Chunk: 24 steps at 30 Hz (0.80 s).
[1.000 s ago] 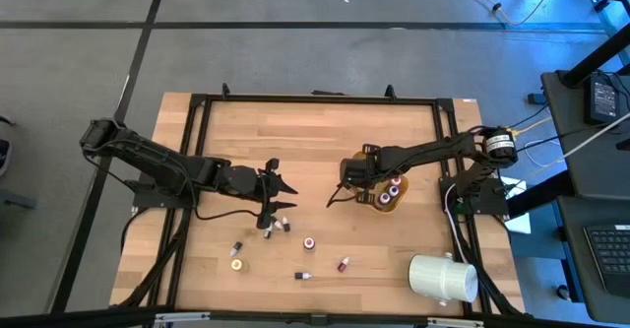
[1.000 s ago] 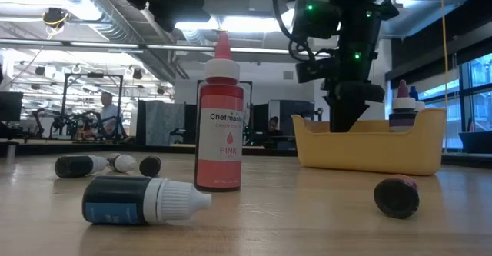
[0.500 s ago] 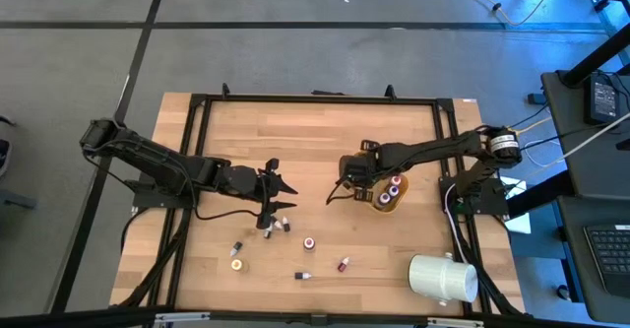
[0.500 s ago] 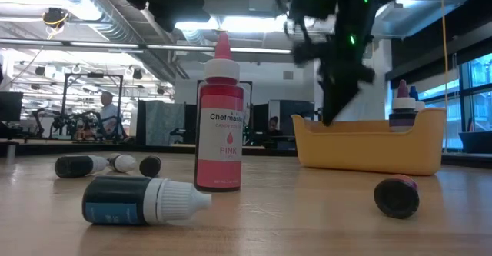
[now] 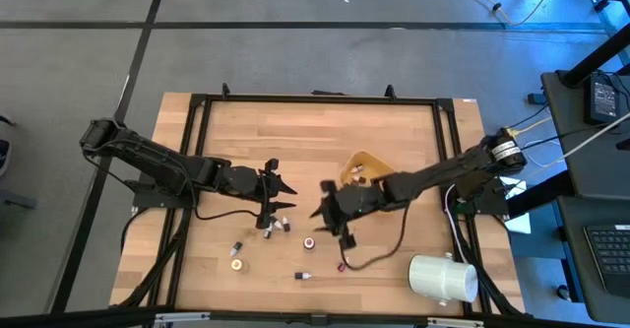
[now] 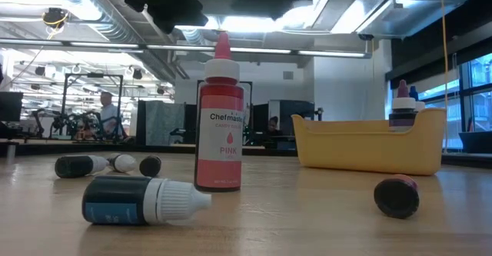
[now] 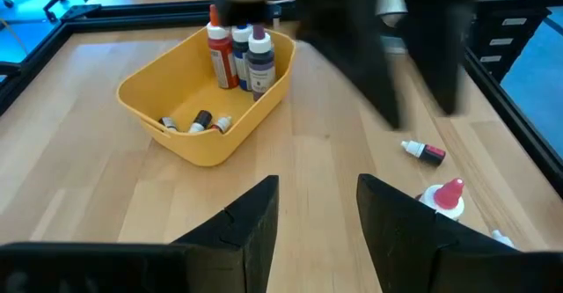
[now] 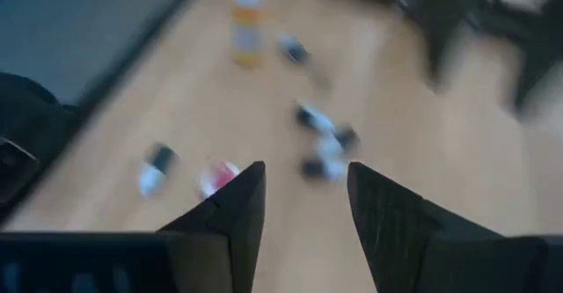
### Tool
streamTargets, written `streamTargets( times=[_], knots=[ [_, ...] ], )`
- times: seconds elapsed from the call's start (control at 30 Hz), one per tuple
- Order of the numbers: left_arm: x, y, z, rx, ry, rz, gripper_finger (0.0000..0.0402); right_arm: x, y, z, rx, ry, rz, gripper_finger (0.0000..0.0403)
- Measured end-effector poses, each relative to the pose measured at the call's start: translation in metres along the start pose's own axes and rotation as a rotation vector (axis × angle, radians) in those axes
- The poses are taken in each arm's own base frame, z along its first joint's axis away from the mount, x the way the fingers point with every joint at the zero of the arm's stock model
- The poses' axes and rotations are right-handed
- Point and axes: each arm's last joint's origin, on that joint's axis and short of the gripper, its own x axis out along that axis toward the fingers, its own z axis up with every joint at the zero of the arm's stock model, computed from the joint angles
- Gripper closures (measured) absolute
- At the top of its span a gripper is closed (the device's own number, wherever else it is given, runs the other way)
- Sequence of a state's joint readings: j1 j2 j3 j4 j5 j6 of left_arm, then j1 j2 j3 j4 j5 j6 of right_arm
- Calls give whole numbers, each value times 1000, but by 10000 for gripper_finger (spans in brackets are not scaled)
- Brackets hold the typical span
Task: Pick & Place food coloring
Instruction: Put the large pink food coloring bottle in the yellow bin
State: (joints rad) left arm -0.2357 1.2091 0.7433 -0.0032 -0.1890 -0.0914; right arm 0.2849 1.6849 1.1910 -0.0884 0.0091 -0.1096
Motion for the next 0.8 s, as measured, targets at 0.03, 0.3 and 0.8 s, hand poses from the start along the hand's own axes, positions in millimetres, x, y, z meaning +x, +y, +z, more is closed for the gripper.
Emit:
streamTargets(
  times=[0.03, 0.3, 0.8],
  knots=[
    [0, 0, 0, 0, 0, 0, 252, 4, 4, 0, -22, -22, 17, 238],
    [0, 0, 0, 0, 0, 0, 247, 45, 15, -21, -60, 3, 71, 238],
    [0, 0, 0, 0, 1, 0, 250, 52, 16, -29, 16, 53, 92, 237]
  ],
)
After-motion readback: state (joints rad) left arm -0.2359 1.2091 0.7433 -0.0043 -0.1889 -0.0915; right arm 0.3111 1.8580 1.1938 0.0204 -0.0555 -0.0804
